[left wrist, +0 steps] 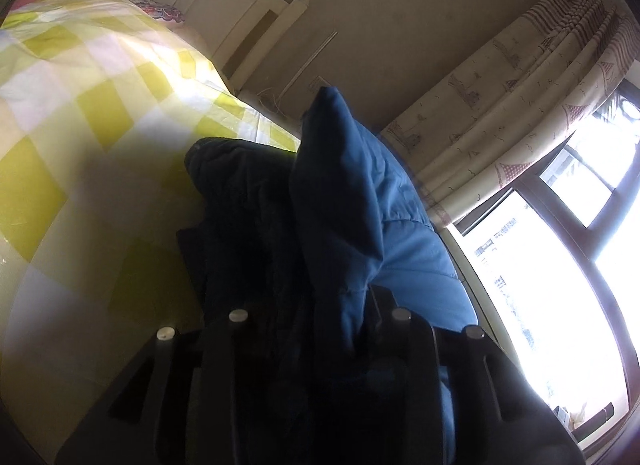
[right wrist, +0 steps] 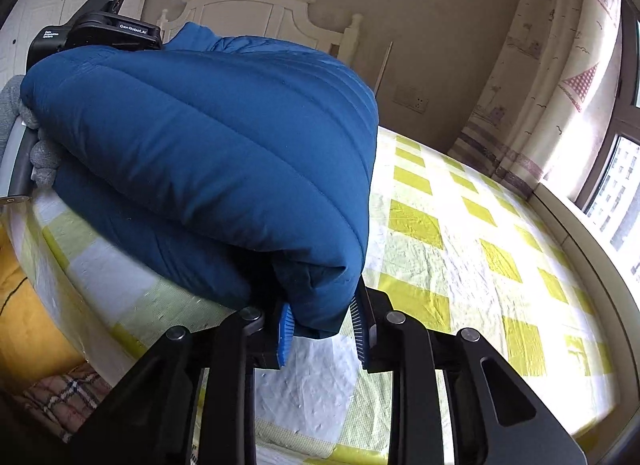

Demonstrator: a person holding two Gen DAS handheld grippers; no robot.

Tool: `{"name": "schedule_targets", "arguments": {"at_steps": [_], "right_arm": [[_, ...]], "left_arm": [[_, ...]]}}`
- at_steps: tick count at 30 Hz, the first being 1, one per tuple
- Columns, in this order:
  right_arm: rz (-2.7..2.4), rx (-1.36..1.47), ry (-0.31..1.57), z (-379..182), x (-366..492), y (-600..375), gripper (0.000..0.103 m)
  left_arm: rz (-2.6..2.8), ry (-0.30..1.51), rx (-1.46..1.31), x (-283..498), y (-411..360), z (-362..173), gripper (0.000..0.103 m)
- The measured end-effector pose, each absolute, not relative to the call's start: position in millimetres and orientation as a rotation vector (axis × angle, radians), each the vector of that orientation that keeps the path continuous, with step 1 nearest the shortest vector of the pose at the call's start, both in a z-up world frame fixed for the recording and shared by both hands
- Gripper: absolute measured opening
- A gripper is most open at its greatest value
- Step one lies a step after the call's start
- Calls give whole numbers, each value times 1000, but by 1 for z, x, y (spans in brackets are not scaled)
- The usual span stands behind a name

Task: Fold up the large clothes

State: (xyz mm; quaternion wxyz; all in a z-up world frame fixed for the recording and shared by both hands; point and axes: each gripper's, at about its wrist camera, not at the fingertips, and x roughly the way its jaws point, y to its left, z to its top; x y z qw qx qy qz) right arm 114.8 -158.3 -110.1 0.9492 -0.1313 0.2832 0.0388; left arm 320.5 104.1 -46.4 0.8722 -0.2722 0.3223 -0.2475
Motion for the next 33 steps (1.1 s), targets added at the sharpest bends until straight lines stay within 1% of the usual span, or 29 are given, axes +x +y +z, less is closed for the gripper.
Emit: {"name": "schedule_targets", "arguments": {"at_steps": [4,9,14,16,17,18,19,21,25,26,28,30,32,33], "right_arm": [[18,-269,552,-108,112,-161,22],[-95,-264,547,-104,121,-183,21],[-65,-130,661,-93,130,-220,23],[-7,-55,679,-84,118,-228,23],[33,-11,651,-77,108,-230,23],[77,28,608,-67,96,-229,23],[113,43,563,-58,89,-225,23],[171,33,500,-36,90,-208,23],[260,18,448,-6,135,-165,24],[281,2,447,-5,147,-150,24],[329,-53,477,-14,169,-120,26],[292,-191,519,-38,178,-86,28],[261,-296,518,-56,178,-71,29],[248,-339,506,-61,176,-67,29]], "left_arm": [[-526,660,-564,336,93,-48,33],[-601,647,-538,373,49,-46,32],[-680,655,-455,399,0,-43,34],[-708,671,-469,403,2,-45,39],[-717,690,-483,405,6,-47,42],[-716,718,-485,406,10,-49,53],[-723,734,-489,405,15,-50,55],[-725,735,-492,399,26,-48,56],[-639,721,-475,386,49,-31,64],[-600,707,-462,382,57,-23,66],[-495,671,-388,373,65,0,74],[-461,625,-330,365,68,27,81],[-478,581,-283,359,63,56,87],[-495,570,-259,359,54,68,93]]}}
